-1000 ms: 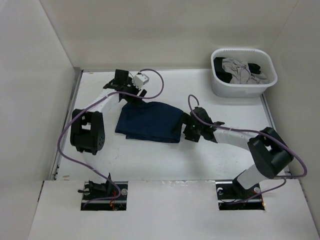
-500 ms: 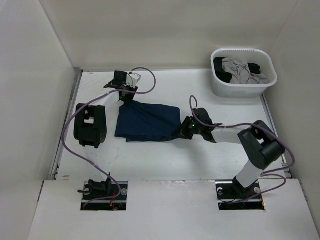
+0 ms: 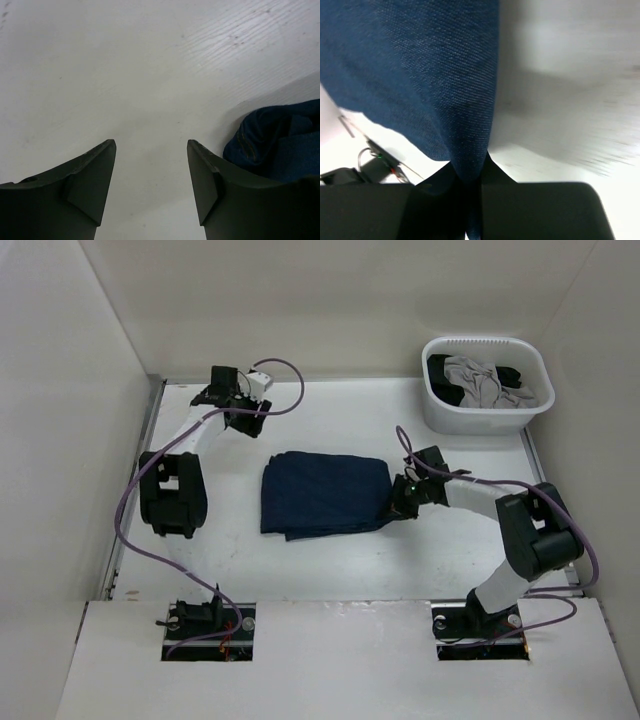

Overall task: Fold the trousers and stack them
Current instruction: Fold the trousers

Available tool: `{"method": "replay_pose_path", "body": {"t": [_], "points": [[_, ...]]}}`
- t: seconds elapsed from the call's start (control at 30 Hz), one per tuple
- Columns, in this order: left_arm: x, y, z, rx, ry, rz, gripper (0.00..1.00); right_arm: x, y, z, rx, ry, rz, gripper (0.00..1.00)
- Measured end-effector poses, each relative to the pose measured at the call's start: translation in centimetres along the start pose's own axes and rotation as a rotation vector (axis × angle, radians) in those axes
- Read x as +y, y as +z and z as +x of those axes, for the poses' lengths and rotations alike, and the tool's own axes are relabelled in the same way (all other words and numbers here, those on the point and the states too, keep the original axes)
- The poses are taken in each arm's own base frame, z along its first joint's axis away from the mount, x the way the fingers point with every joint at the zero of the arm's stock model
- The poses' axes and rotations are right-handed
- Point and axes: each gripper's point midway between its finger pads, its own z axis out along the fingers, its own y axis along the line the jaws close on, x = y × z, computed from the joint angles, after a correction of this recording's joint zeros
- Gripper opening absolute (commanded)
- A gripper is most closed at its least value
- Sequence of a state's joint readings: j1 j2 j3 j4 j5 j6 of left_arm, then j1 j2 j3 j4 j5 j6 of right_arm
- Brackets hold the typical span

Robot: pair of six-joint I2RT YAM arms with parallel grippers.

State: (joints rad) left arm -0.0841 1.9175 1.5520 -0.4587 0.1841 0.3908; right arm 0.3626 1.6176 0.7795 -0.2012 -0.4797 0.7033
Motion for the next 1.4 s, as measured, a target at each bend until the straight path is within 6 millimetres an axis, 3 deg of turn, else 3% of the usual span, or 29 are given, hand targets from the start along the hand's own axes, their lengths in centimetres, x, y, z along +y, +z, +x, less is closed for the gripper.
{"method": "replay_pose_path", "body": {"t": [0.1,0.2,0.37,0.47,0.6,0.73,0.93,1.1,1.23,1.4], "points": [[-2.0,2.2,-0.1,0.011,0.015,0.079,0.58,-1.6,-0.8,-0.6,0.023,-0.002,0.050,0.06],[-5.0,3.4,1.6,0.057,0.036,0.169,0.57,-3.1,-1.8,-1.6,0.024,-0.009,0.116,0.07],[-11.1,2.9,6.2,0.140,0.125,0.327,0.54,-5.0,-4.0,-4.7,-0.018,-0.083,0.230,0.07],[-13.2,1.7,7.7,0.148,0.166,0.401,0.51,-5.7,-4.4,-6.8,-0.018,-0.163,0.306,0.06],[-13.0,-0.3,6.2,0.059,0.190,0.444,0.47,-6.5,-3.6,-9.1,0.026,-0.303,0.412,0.02],[-11.5,-2.5,4.9,-0.039,0.191,0.464,0.47,-6.0,-3.2,-9.8,0.080,-0.475,0.485,0.01],[-10.1,-4.4,6.8,-0.105,0.189,0.507,0.48,-5.7,-2.9,-10.1,0.104,-0.641,0.535,0.01],[-12.8,-3.8,8.4,-0.099,0.259,0.593,0.44,-5.5,-2.8,-10.0,0.116,-0.730,0.573,0.02],[-14.7,-1.8,7.5,-0.101,0.263,0.659,0.39,-5.4,-2.8,-10.0,0.114,-0.752,0.591,0.02],[-14.8,1.0,5.9,-0.108,0.217,0.670,0.41,-5.5,-3.0,-9.9,0.100,-0.750,0.585,0.03]]}}
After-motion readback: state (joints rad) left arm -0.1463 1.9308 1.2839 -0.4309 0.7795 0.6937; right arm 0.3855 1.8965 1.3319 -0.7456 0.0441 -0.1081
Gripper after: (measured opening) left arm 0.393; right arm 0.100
